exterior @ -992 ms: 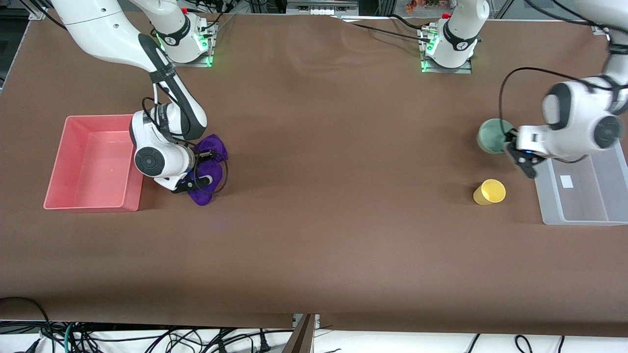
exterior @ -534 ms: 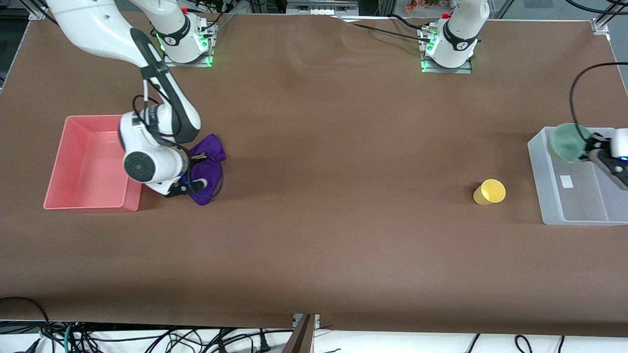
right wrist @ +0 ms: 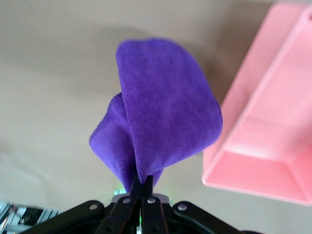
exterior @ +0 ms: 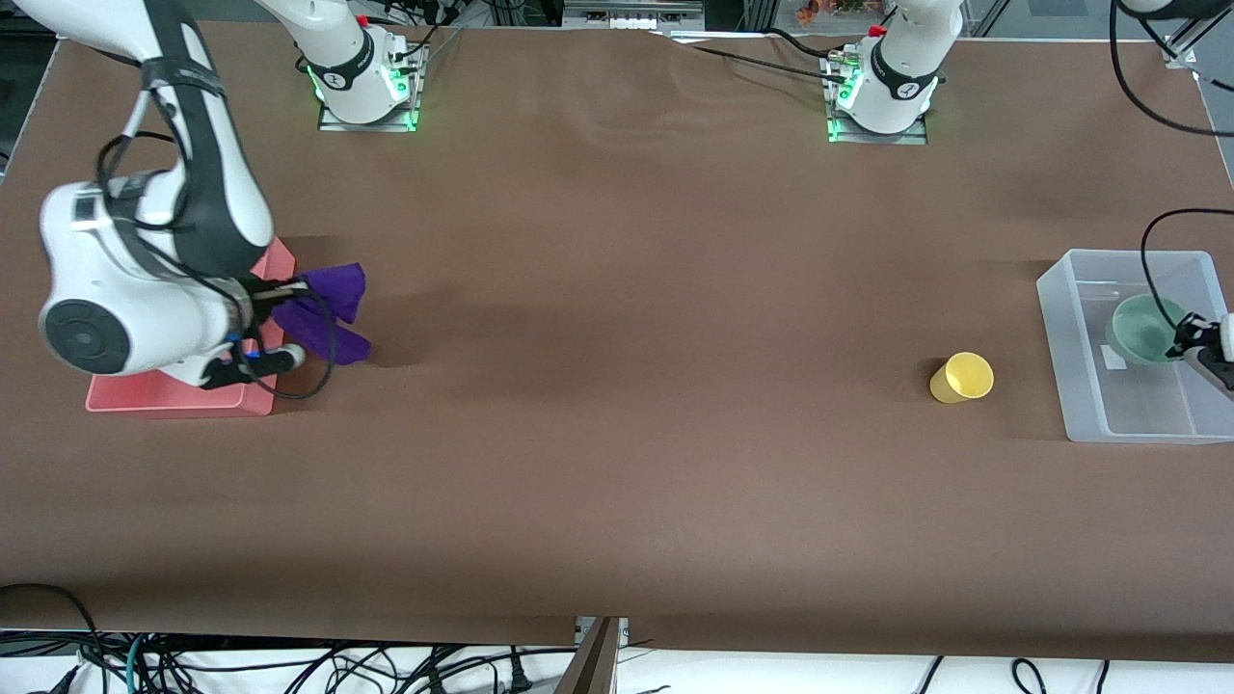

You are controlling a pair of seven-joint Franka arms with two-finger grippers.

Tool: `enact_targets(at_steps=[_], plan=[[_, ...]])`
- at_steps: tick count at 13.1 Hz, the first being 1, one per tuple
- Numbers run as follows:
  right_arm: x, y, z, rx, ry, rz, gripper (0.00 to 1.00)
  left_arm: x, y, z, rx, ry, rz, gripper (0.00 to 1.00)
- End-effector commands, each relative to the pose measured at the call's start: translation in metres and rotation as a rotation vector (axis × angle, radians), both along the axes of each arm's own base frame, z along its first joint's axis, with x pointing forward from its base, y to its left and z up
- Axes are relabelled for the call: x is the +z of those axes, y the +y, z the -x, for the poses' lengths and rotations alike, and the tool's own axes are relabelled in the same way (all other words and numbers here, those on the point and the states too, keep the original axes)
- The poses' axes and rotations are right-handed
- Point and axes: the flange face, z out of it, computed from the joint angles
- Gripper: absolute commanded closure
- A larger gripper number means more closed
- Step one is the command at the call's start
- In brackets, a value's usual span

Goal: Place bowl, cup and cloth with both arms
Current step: 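Drop the cloth into the pink bin while the left gripper places the bowl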

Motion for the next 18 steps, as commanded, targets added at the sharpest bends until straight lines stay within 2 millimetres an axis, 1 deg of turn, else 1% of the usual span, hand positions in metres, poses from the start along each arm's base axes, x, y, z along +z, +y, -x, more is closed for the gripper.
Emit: enact_targets(at_steps=[1,2,3,4,5,6,7,8,9,10,11,12,13,14,15,16,17,18], plan=[[0.057,-0.054,0.009,0.035,0.077,0.004,1.00,-0.001,0.001,-0.008,0.012,-0.029,0.039,0.51],[0.066,-0.081,0.014,0.043,0.111,0.019,1.00,-0.001,0.006,-0.005,0.033,-0.039,0.055,0.06],[0.070,-0.110,0.018,0.048,0.126,0.033,1.00,0.009,0.003,-0.009,0.024,-0.047,0.059,0.00],[0.072,-0.135,0.020,0.062,0.128,0.038,1.00,0.020,-0.004,-0.012,0.019,-0.042,0.066,0.00],[0.065,-0.160,0.023,0.057,0.135,0.034,1.00,0.044,-0.015,-0.017,0.018,-0.039,0.074,0.00],[0.054,-0.178,0.025,0.039,0.136,0.039,1.00,0.070,-0.030,-0.025,0.019,-0.046,0.078,0.00],[0.038,-0.199,0.030,0.011,0.139,0.044,1.00,0.096,-0.049,-0.035,0.023,-0.042,0.090,0.00],[0.018,-0.209,0.034,0.002,0.144,0.043,1.00,0.112,-0.066,-0.042,0.045,-0.017,0.102,0.00],[-0.006,-0.219,0.040,-0.007,0.143,0.040,1.00,0.129,-0.093,-0.056,0.085,-0.002,0.092,0.00],[-0.027,-0.222,0.044,-0.010,0.134,0.041,1.00,0.133,-0.123,-0.066,0.125,0.019,0.081,0.00],[-0.044,-0.222,0.045,-0.010,0.125,0.037,1.00,0.133,-0.153,-0.075,0.170,0.035,0.074,0.00],[-0.058,-0.222,0.046,-0.006,0.117,0.033,1.00,0.126,-0.181,-0.082,0.227,0.048,0.055,0.00],[-0.067,-0.222,0.047,-0.003,0.104,0.032,1.00,0.108,-0.200,-0.086,0.312,0.075,0.037,0.00],[-0.078,-0.221,0.047,-0.001,0.095,0.025,1.00,0.084,-0.211,-0.087,0.442,0.108,0.067,0.00],[-0.084,-0.221,0.048,-0.004,0.095,0.020,1.00,0.067,-0.229,-0.087,0.561,0.146,0.112,0.00],[-0.087,-0.220,0.048,-0.003,0.097,0.018,0.82,0.052,-0.243,-0.086,0.645,0.175,0.121,0.01],[-0.085,-0.220,0.046,-0.004,0.092,0.016,0.35,0.043,-0.249,-0.087,0.703,0.195,0.114,0.01],[-0.076,-0.220,0.043,-0.006,0.074,0.015,0.00,0.030,-0.253,-0.087,0.740,0.217,0.113,0.05]])
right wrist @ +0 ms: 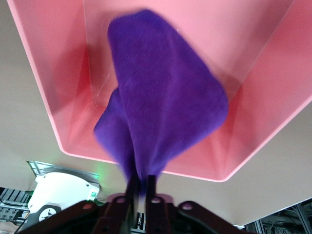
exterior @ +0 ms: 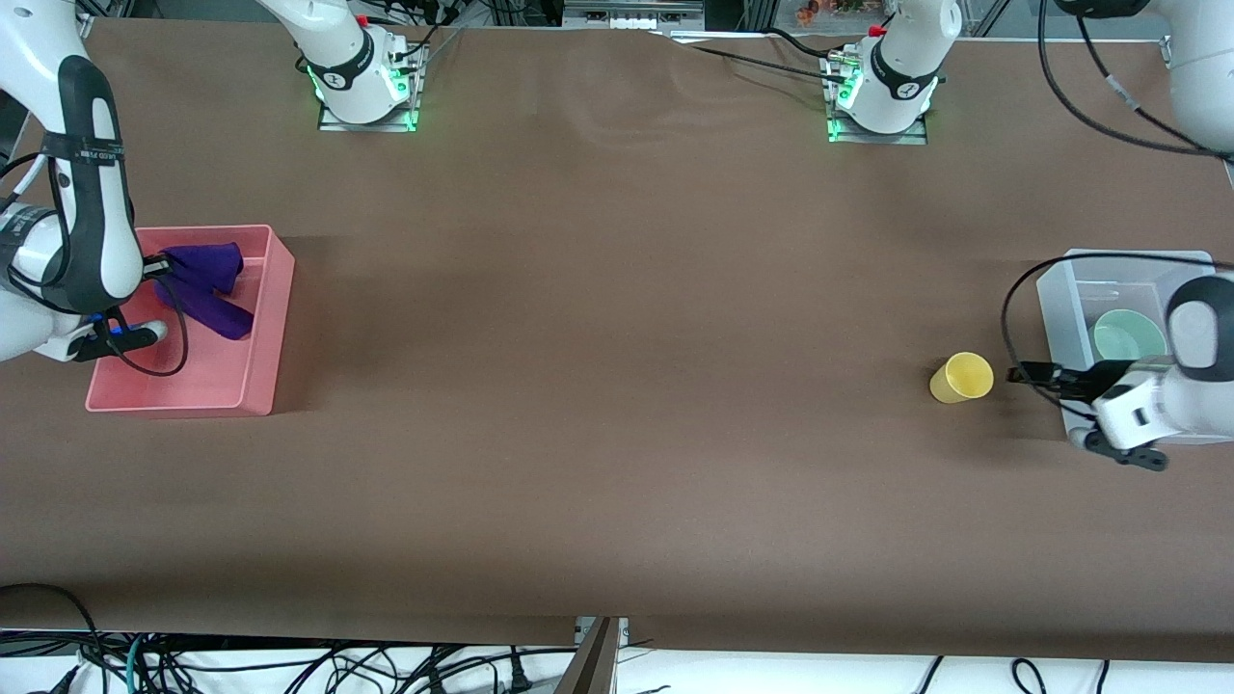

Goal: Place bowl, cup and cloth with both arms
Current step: 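Grasp the yellow cup with the left gripper while the right gripper withdraws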

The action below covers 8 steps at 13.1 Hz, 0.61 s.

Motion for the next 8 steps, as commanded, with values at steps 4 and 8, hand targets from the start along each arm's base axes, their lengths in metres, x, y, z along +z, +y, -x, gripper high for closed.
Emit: enact_targets(at_steps=[4,8], plan=[[0.117,0.023,-0.027,-0.044,-0.175,-0.100,0.00,-0.057,-0.006,0.016,0.103,0.088,0.009,0.56],[0.215,0.086,-0.028,0.064,-0.270,-0.135,0.00,-0.059,-0.017,0.016,0.085,0.096,0.017,1.00]])
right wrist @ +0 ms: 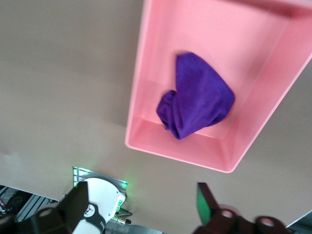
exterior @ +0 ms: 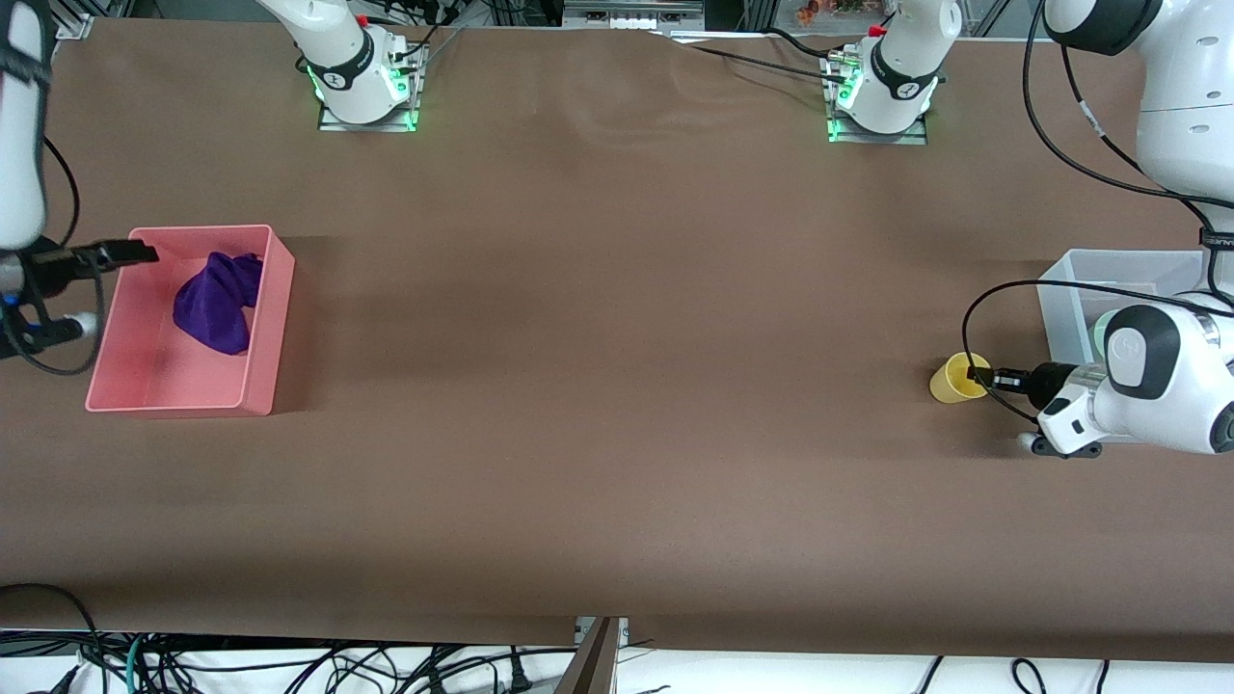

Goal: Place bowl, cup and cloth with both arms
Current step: 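Grasp the yellow cup with the left gripper while the right gripper withdraws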

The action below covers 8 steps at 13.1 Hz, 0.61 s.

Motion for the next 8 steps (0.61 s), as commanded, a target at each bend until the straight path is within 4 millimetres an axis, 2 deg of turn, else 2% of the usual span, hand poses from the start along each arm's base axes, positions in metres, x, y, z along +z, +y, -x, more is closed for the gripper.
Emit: enact_targets(at_steps=[1,3,4,6,8], plan=[[0.057,0.043,0.004,0.034,-0.079,0.015,0.00,0.011,-0.005,-0.002,0.007,-0.017,0.008,1.00],[0.083,0.072,0.008,-0.062,-0.079,0.067,0.00,0.023,-0.001,-0.001,-0.001,-0.012,-0.005,1.00],[0.098,0.078,0.013,-0.105,-0.116,0.079,0.00,0.041,0.003,0.001,-0.008,-0.003,-0.017,1.00],[0.120,0.076,0.017,-0.119,-0.193,0.094,0.00,0.091,0.015,0.004,-0.052,0.013,-0.091,1.00],[0.130,0.074,0.016,-0.122,-0.239,0.096,0.00,0.139,0.042,0.009,-0.155,0.013,-0.242,1.00]])
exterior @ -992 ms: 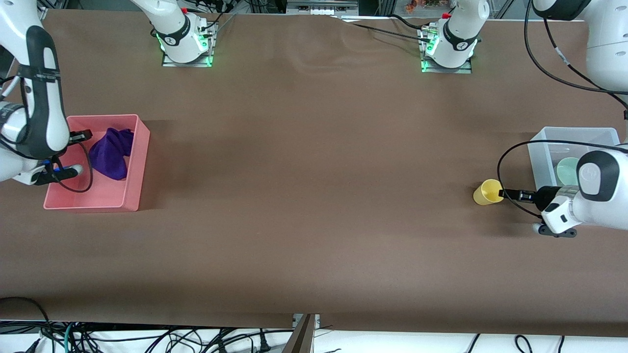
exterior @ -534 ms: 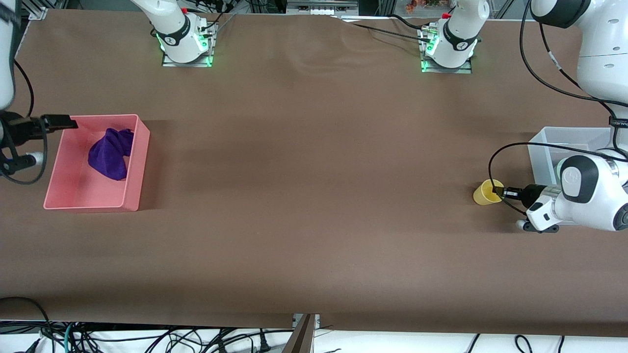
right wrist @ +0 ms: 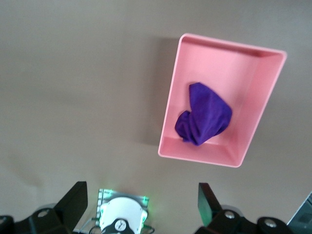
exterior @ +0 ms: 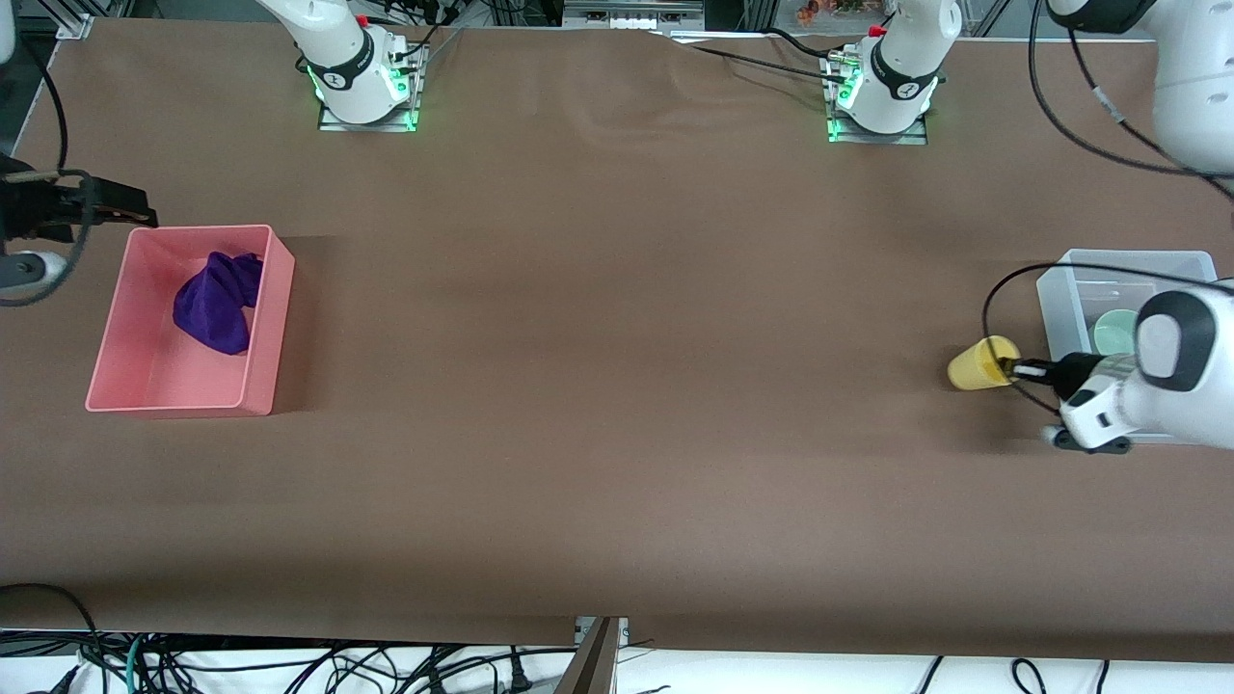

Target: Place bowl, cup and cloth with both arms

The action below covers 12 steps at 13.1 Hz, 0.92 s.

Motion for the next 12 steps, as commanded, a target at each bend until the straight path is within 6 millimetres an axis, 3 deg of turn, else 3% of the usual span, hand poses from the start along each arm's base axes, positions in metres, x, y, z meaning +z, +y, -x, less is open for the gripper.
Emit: enact_targets(at_steps=[1,4,7,10,11,12], plan=[[0.018,-0.004,0.006,-0.016,-0.050,0.014,0.00,0.065,0.031,0.010,-0.161,0.005,-0.183,1.00],[0.037,-0.009,0.017,-0.022,-0.083,0.010,0.00,0.073,0.091,0.019,-0.270,0.011,-0.290,1.00],[0.041,-0.006,0.026,-0.014,-0.076,0.009,0.00,0.042,0.160,0.030,-0.438,-0.110,-0.233,1.00],[0.041,-0.003,0.033,-0.055,-0.069,0.006,0.00,-0.008,0.191,0.054,-0.449,-0.169,-0.206,1.00],[0.041,-0.002,0.034,-0.076,-0.064,0.009,0.00,-0.022,0.191,0.058,-0.459,-0.197,-0.203,1.00],[0.039,-0.002,0.033,-0.076,-0.059,0.009,0.00,-0.026,0.192,0.059,-0.459,-0.206,-0.202,0.92]])
